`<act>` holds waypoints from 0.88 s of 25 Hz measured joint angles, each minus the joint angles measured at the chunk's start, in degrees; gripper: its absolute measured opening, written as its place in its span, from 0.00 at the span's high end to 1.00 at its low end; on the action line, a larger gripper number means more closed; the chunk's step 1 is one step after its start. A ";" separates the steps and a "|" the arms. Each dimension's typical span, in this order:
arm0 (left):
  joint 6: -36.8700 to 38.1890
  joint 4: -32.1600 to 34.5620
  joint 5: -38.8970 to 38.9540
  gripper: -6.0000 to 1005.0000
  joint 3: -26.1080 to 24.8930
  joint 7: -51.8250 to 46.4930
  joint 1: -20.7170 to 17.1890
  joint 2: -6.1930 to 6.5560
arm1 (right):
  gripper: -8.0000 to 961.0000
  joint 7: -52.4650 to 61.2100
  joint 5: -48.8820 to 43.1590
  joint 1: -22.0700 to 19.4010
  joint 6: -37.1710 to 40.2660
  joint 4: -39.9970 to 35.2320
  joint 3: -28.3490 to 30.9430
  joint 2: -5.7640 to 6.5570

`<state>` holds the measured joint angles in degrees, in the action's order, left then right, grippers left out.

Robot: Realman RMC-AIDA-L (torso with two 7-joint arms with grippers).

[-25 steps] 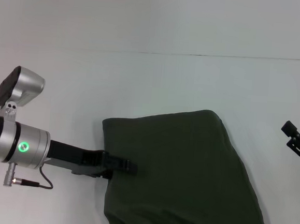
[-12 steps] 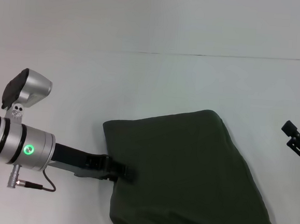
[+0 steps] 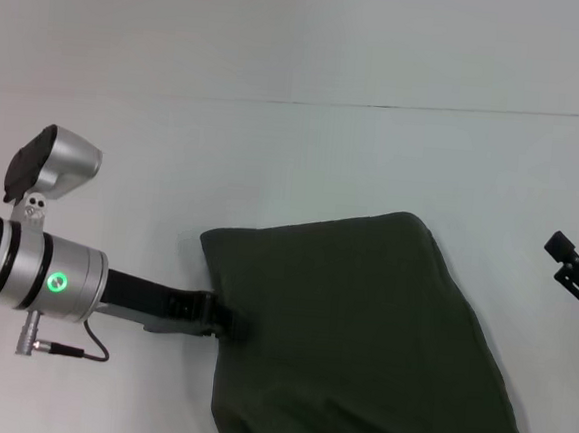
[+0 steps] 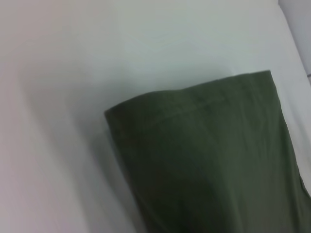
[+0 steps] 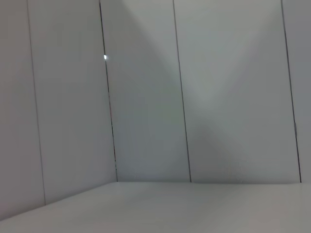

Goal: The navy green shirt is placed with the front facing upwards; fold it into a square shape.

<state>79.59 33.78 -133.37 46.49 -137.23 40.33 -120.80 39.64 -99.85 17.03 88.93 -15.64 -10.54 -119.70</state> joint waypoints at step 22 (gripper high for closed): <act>-3.08 1.36 -1.11 0.90 -0.12 -0.04 1.69 1.65 | 0.12 0.09 0.10 0.59 -0.08 0.20 0.09 -0.15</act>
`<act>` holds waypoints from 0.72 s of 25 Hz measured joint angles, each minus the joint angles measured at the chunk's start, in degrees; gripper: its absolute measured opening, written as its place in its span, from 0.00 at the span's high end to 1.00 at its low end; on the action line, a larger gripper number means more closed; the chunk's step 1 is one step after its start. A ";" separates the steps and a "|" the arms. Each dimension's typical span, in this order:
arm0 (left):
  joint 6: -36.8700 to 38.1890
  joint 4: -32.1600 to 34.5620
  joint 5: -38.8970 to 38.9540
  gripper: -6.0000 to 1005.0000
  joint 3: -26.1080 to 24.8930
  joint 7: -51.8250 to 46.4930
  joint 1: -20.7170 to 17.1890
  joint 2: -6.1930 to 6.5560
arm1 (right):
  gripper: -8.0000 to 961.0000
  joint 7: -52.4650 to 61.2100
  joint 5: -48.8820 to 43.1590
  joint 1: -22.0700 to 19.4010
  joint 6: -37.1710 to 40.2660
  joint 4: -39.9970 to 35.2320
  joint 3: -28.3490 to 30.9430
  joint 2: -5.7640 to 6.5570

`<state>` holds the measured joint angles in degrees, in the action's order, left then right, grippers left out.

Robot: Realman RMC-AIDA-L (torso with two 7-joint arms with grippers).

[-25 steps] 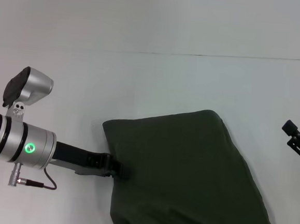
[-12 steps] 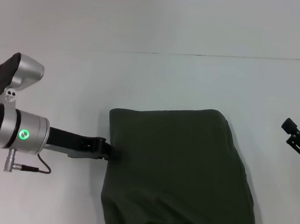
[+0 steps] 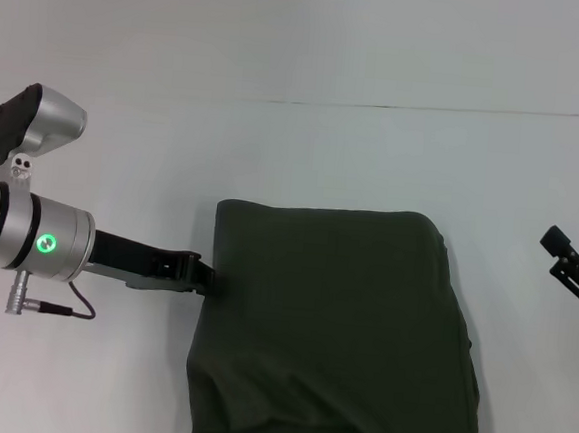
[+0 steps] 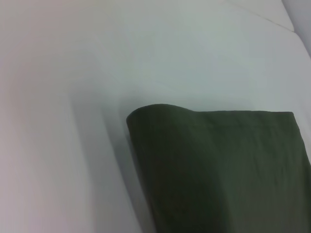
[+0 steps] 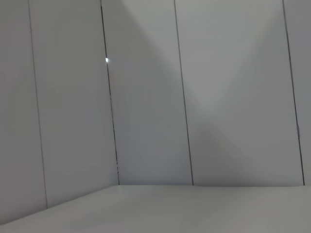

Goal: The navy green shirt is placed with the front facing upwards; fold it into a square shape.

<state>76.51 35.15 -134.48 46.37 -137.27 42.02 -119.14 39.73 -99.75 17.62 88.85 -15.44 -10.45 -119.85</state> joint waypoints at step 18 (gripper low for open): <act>0.75 0.90 -1.63 0.94 1.17 0.51 0.06 -0.31 | 0.12 -0.04 -0.02 0.40 0.00 1.49 -0.08 -0.04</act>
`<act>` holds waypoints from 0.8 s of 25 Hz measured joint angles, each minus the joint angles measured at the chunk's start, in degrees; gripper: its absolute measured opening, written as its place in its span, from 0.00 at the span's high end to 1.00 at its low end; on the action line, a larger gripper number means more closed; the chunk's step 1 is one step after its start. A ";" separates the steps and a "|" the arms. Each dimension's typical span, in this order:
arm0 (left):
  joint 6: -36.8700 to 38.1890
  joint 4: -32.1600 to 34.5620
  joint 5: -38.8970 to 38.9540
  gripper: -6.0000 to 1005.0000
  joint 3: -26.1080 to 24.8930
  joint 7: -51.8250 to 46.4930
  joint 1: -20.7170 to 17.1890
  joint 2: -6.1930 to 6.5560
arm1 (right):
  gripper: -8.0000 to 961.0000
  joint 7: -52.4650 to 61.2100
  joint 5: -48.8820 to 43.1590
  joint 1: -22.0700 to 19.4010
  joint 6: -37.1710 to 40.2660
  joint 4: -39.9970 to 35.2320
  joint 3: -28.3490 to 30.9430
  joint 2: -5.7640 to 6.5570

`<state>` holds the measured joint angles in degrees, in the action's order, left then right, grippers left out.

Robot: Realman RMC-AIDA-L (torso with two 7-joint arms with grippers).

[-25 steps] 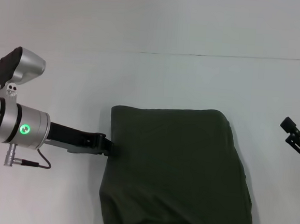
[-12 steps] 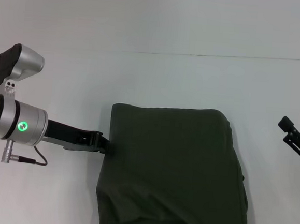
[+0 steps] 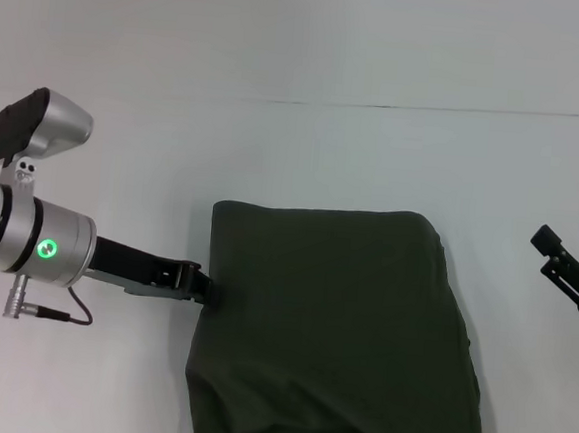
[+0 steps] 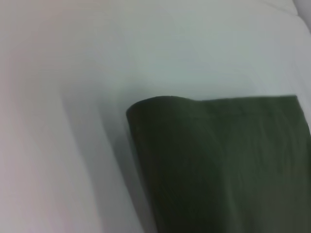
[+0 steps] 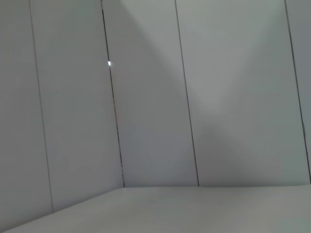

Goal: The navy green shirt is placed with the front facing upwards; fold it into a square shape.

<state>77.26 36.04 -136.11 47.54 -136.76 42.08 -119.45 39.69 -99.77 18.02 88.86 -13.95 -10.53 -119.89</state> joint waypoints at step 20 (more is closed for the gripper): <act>-2.50 1.83 -0.15 0.94 -0.12 0.26 -0.75 -0.16 | 0.12 0.03 0.01 0.43 0.00 -0.03 -0.31 -0.08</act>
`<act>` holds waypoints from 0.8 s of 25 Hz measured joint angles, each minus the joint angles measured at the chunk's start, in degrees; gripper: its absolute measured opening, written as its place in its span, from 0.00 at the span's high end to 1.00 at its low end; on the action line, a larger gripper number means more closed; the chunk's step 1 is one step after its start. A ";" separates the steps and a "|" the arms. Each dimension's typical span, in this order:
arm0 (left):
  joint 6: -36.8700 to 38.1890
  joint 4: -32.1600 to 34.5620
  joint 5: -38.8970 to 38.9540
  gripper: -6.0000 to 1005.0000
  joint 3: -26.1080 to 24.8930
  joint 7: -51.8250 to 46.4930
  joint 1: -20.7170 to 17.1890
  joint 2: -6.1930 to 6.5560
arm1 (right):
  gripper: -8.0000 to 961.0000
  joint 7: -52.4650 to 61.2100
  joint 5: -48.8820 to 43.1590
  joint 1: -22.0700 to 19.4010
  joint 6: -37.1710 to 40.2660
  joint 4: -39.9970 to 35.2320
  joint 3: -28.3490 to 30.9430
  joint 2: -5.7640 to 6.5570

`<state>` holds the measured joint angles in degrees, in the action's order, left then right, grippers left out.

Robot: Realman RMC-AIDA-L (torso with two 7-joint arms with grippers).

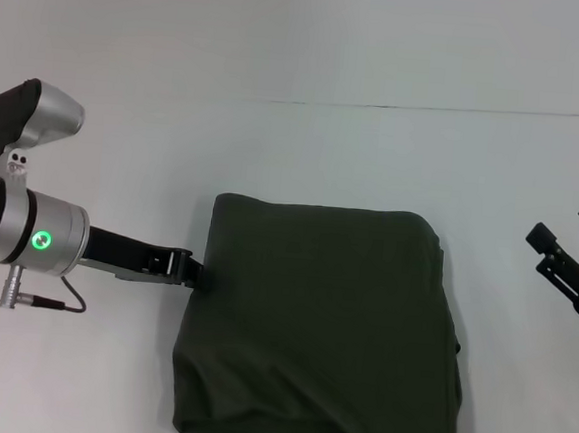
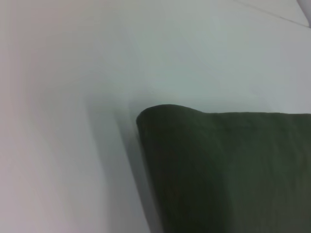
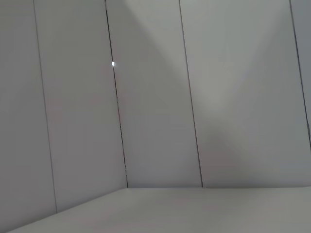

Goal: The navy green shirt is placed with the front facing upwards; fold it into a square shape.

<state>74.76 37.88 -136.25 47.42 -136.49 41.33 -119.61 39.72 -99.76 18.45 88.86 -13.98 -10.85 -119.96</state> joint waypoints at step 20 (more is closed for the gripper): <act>2.45 3.34 0.12 0.94 -5.13 0.92 -5.08 0.25 | 0.12 0.27 -0.33 1.65 -0.16 0.10 -0.09 -0.06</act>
<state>77.22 41.22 -136.13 42.29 -135.57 36.25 -119.37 39.99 -100.09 20.10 88.69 -13.88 -10.94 -120.03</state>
